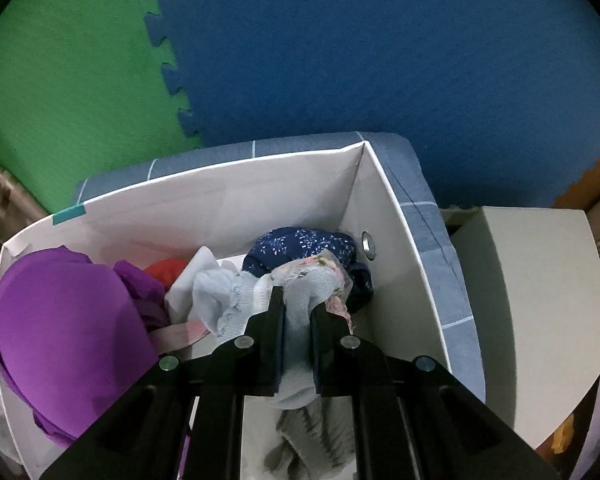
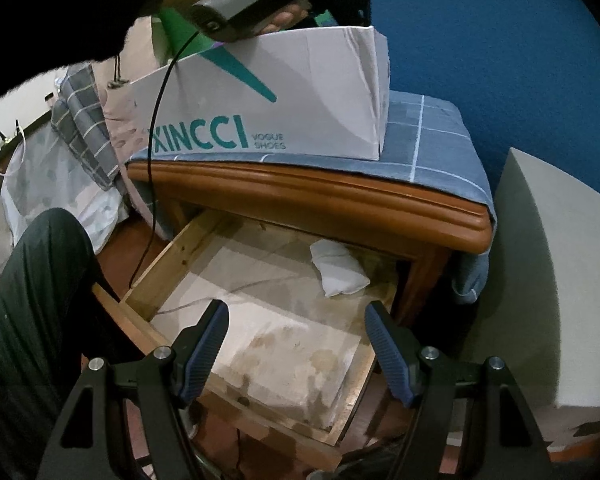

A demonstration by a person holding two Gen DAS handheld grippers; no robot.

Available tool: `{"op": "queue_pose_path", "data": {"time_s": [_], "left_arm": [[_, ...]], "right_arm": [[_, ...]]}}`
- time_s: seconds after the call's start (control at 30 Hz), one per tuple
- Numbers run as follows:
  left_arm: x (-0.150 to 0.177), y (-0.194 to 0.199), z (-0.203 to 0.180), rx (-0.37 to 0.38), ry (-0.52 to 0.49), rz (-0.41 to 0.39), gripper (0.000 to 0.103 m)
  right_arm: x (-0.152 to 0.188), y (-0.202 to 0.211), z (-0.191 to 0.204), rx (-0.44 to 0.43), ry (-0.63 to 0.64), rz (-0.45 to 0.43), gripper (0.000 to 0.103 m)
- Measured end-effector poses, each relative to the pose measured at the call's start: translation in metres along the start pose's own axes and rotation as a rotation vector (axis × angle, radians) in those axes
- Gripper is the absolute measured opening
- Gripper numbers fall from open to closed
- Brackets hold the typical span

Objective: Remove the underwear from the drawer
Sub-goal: 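Lower the white sock into the box and open the left gripper, then reach the right tool into the drawer toward the white cloth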

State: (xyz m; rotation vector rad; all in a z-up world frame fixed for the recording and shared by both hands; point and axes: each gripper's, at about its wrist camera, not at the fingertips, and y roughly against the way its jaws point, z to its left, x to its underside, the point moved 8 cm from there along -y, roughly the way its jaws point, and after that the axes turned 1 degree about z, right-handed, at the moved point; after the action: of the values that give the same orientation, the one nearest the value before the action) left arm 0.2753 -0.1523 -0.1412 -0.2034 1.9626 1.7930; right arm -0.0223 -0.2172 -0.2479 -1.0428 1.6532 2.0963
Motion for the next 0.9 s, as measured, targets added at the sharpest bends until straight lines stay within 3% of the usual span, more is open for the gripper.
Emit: {"op": "queue_pose_path", "data": {"time_s": [0.27,0.33,0.57,0.67,0.73,0.8,0.9], "left_arm": [[0.000,0.001,0.000,-0.012,-0.005,0.006,0.010],[0.000,0.000,-0.001,-0.012,-0.014,0.009,0.018],[0.002,0.002,-0.004,-0.011,-0.035,0.006,0.023],[0.002,0.005,-0.001,-0.026,-0.045,-0.008,0.040],[0.002,0.009,0.008,-0.057,-0.038,-0.025,0.069],[0.002,0.020,0.016,-0.034,-0.035,-0.068,0.086],[0.005,0.044,0.030,-0.005,-0.044,-0.143,0.093]], "right_arm": [[0.000,-0.003,-0.002,0.000,-0.004,0.014,0.072],[0.001,-0.004,-0.002,0.003,-0.001,0.019,0.072],[0.004,-0.009,-0.002,0.013,0.009,0.041,0.072],[0.005,-0.012,0.001,0.000,0.017,0.057,0.072],[0.006,-0.016,0.005,-0.025,0.020,0.075,0.072],[0.008,-0.024,0.010,-0.037,0.037,0.102,0.072],[0.009,-0.037,0.027,-0.071,0.110,0.144,0.072]]}}
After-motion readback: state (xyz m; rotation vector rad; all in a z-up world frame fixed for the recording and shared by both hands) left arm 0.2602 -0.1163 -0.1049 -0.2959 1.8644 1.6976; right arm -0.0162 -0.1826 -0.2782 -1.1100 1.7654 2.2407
